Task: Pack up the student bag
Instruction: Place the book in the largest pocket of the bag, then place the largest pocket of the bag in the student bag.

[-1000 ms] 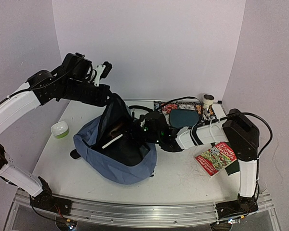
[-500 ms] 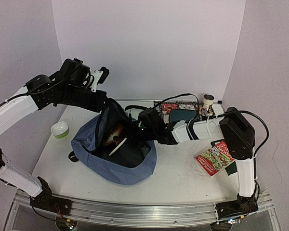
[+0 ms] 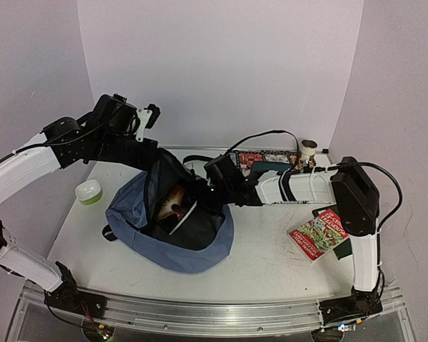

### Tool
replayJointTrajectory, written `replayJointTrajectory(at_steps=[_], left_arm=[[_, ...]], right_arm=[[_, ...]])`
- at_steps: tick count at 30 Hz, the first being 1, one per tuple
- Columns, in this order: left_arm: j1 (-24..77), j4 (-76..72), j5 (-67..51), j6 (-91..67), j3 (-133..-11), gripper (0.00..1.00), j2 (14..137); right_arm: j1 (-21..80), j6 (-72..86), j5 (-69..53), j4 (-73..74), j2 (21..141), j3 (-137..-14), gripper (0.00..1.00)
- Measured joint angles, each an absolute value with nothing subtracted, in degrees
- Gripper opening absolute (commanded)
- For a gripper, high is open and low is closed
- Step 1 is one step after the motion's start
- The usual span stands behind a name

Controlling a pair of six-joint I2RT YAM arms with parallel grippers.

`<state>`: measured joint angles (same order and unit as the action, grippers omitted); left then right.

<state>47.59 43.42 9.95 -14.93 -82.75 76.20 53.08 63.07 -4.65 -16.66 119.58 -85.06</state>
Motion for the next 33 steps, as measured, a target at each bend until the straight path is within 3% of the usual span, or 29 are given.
replayJointTrajectory(at_steps=[8, 17, 25, 33], left_arm=[[47.6, 41.5, 13.7, -15.5, -81.7, 0.00, 79.2], [47.5, 35.3, 16.4, -17.0, -72.4, 0.03, 82.9], [47.0, 32.3, 16.4, -18.3, -66.8, 0.24, 84.2], [46.0, 30.8, 15.6, -19.4, -65.5, 0.52, 83.0]], right_arm=[[52.9, 58.0, -2.2, -10.4, 112.4, -84.2, 0.70], [52.7, 53.1, 2.0, -6.4, 97.3, -73.7, 0.86], [49.4, 50.9, 9.8, 5.7, 87.1, -62.6, 0.98], [36.1, 47.9, 15.7, 15.2, 80.3, -55.7, 0.98]])
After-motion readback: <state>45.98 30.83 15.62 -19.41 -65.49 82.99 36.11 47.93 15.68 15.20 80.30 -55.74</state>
